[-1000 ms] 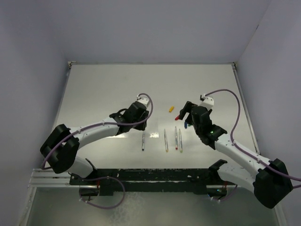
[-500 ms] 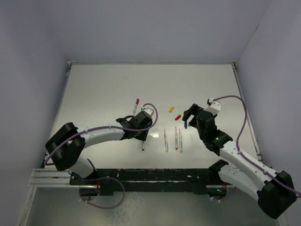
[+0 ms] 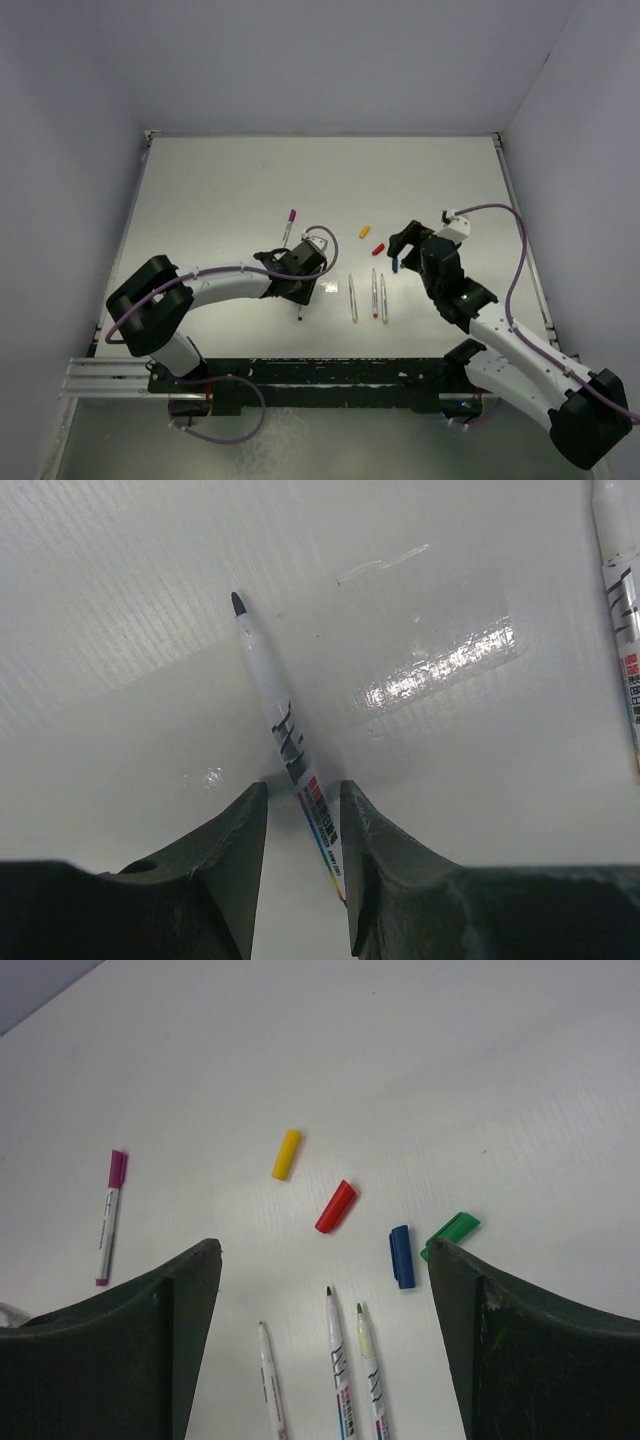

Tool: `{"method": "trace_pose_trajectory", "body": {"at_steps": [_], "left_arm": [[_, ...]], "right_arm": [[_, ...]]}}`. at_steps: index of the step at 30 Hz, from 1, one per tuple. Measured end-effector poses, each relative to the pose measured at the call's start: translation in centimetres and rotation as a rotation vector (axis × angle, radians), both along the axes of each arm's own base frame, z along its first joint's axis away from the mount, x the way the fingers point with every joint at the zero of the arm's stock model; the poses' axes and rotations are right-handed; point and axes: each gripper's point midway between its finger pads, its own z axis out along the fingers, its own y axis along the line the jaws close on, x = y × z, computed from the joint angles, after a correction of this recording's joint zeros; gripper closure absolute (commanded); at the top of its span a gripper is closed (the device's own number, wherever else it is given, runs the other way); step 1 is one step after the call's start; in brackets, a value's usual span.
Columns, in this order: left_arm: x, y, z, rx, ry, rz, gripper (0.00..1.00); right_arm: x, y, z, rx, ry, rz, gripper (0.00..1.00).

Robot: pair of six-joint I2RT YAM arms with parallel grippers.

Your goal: Insert the pens into the pen caps

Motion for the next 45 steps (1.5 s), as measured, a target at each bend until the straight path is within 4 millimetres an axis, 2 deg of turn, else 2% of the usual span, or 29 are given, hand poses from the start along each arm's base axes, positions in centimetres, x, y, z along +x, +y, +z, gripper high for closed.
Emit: {"method": "trace_pose_trajectory", "body": {"at_steps": [8, 22, 31, 34, 36, 37, 45], "left_arm": [[-0.3, 0.0, -0.1, 0.000, 0.014, -0.007, 0.67], [-1.0, 0.2, -0.3, -0.015, 0.040, 0.032, 0.70], [-1.5, 0.1, -0.5, 0.036, 0.055, 0.040, 0.71], [-1.6, 0.0, -0.6, 0.053, 0.052, 0.039, 0.76], [-1.6, 0.1, -0.6, 0.063, 0.050, 0.045, 0.88], [-1.5, 0.2, -0.6, 0.071, 0.050, 0.047, 0.98], [-1.4, 0.1, -0.9, 0.090, 0.056, 0.042, 1.00]], "right_arm": [[-0.2, 0.2, 0.9, 0.024, -0.025, 0.014, 0.15], [-0.4, 0.2, 2.2, 0.057, -0.065, 0.017, 0.15], [-1.0, -0.2, 3.4, 0.077, -0.096, 0.016, 0.15], [-1.2, -0.3, 3.7, 0.082, -0.104, 0.016, 0.15], [-1.3, -0.4, 3.7, 0.083, -0.105, 0.016, 0.15], [-1.3, -0.4, 3.8, 0.084, -0.106, 0.016, 0.15], [-1.3, -0.5, 3.5, 0.075, -0.096, 0.013, 0.18]]}}
